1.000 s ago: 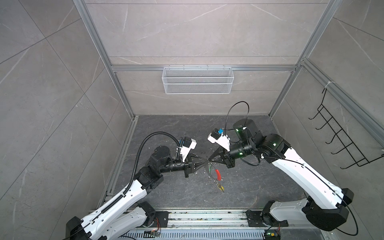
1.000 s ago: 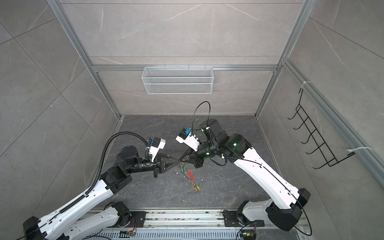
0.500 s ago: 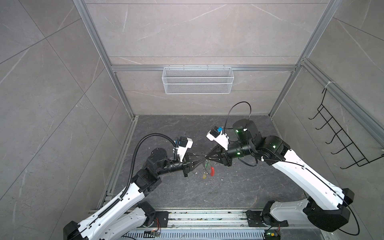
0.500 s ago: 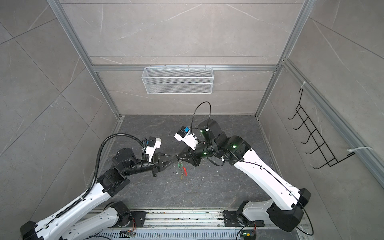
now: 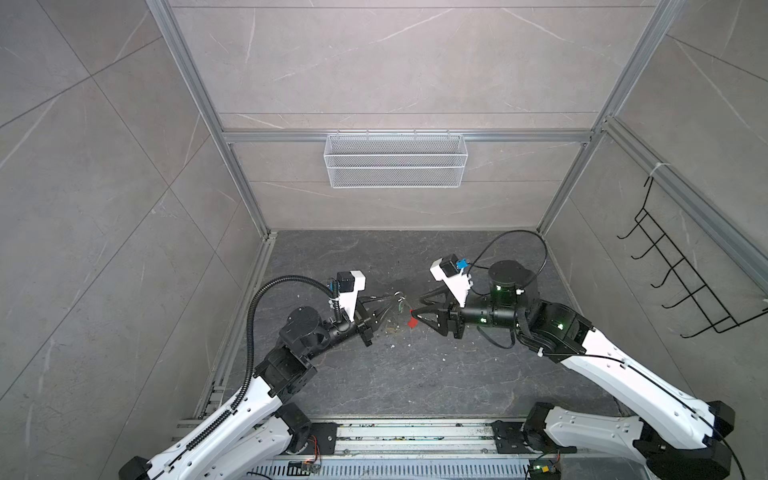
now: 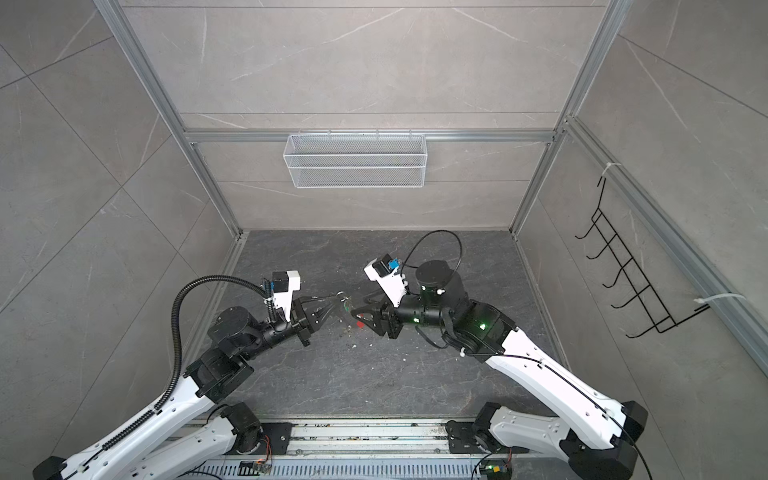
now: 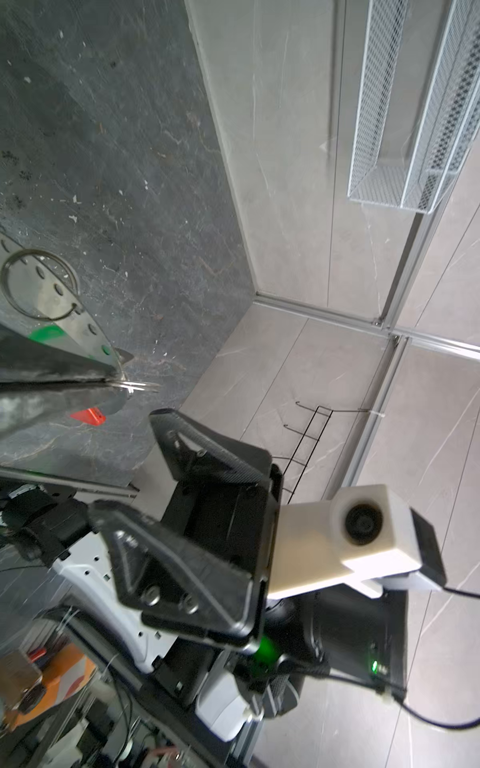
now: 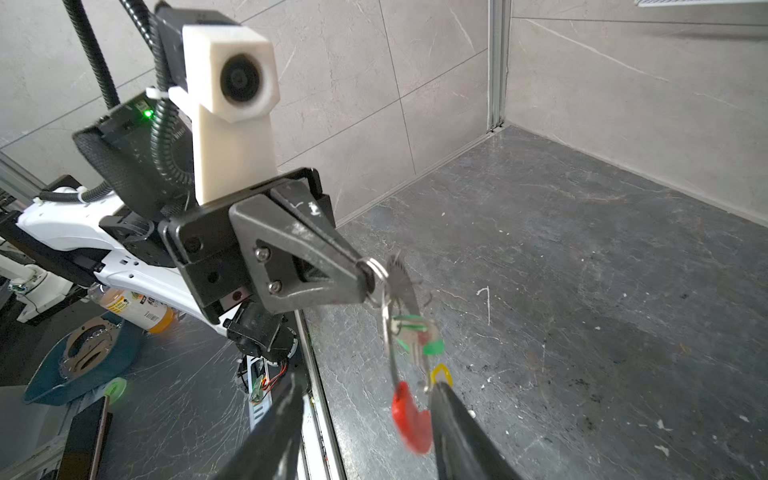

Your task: Remove the keys from the keyring

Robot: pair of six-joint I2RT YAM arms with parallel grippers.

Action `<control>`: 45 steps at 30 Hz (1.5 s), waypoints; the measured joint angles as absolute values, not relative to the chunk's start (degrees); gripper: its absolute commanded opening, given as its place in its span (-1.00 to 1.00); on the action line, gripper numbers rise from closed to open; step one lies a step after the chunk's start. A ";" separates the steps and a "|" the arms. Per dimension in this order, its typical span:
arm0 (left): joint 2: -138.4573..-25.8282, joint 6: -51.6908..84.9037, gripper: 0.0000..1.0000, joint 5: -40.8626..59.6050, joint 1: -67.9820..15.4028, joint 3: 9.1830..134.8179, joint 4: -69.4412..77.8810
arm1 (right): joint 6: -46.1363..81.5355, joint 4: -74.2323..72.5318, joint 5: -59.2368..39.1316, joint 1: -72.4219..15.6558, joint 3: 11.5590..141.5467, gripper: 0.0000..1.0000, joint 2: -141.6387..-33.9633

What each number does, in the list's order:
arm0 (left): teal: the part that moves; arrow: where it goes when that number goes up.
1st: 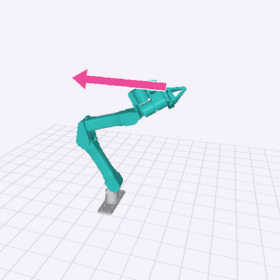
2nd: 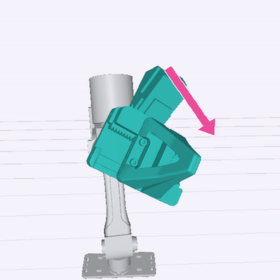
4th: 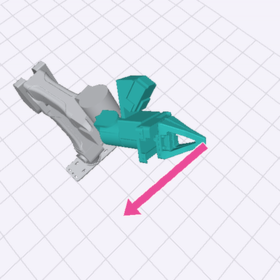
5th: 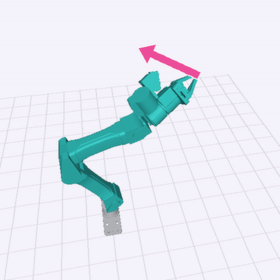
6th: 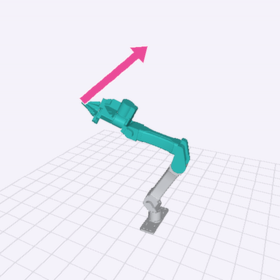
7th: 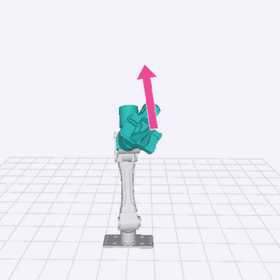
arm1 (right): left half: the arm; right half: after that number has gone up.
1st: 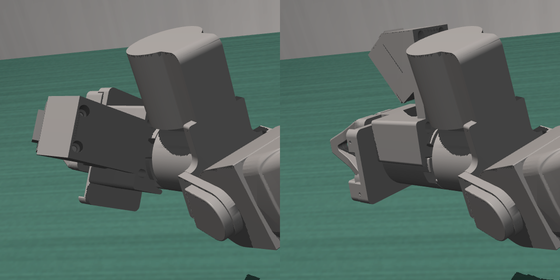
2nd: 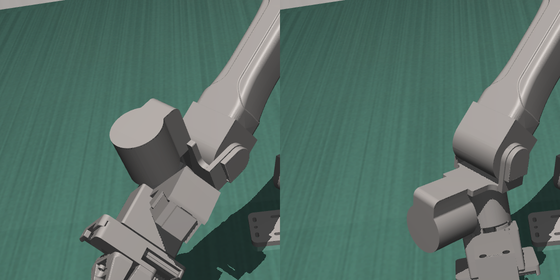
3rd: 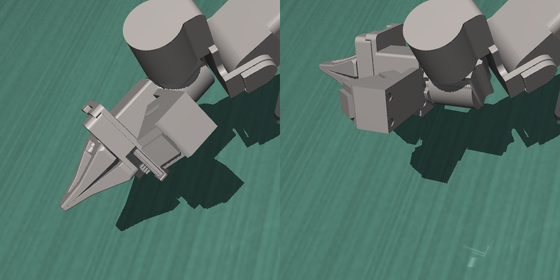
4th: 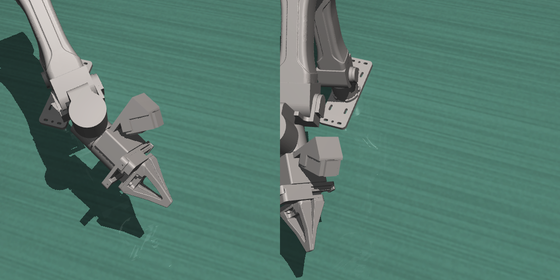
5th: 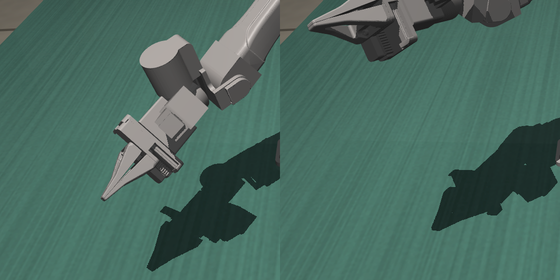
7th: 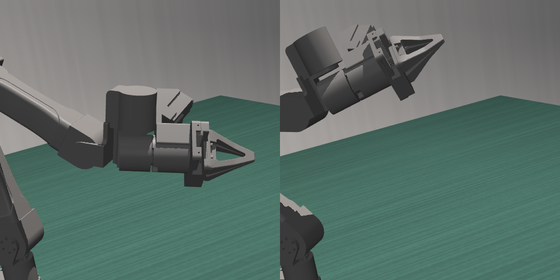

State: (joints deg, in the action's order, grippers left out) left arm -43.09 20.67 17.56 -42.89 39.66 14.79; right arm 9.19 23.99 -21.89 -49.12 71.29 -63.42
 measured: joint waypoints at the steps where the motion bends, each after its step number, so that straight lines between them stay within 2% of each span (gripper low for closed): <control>1: -43.09 20.69 -1.00 16.82 -42.89 39.66 14.79 | 9.02 23.70 -20.95 -49.82 71.00 0.08 -63.44; 14: -43.07 20.95 -1.00 14.92 -43.11 39.99 14.76 | 5.13 23.70 -7.68 -54.11 70.67 0.16 -66.54; 15: -43.07 20.97 -1.00 15.11 -43.11 40.12 14.74 | 4.80 23.70 -6.72 -54.11 70.70 0.18 -66.54; 16: -43.05 20.97 -1.00 15.22 -43.13 40.29 14.70 | 4.38 23.68 -5.89 -54.11 70.67 0.34 -66.54; 17: -43.05 20.97 -1.00 15.40 -43.13 40.42 14.68 | 3.86 23.66 -5.37 -54.11 70.67 0.40 -66.54; 20: -42.96 20.97 -1.00 16.08 -43.13 40.62 14.61 | 2.72 23.66 -4.25 -54.11 70.67 0.42 -66.54; 34: -42.17 20.93 -1.00 20.10 -43.16 41.32 13.15 | -2.22 23.31 -1.98 -54.33 69.49 0.63 -61.69; 42: -42.19 20.95 -1.00 21.17 -43.16 41.34 13.10 | -2.79 24.14 -5.32 -54.33 69.43 0.63 -62.70; 45: -42.24 20.99 -1.00 21.15 -43.16 41.34 13.13 | -2.48 24.05 -7.86 -54.41 68.97 0.53 -63.31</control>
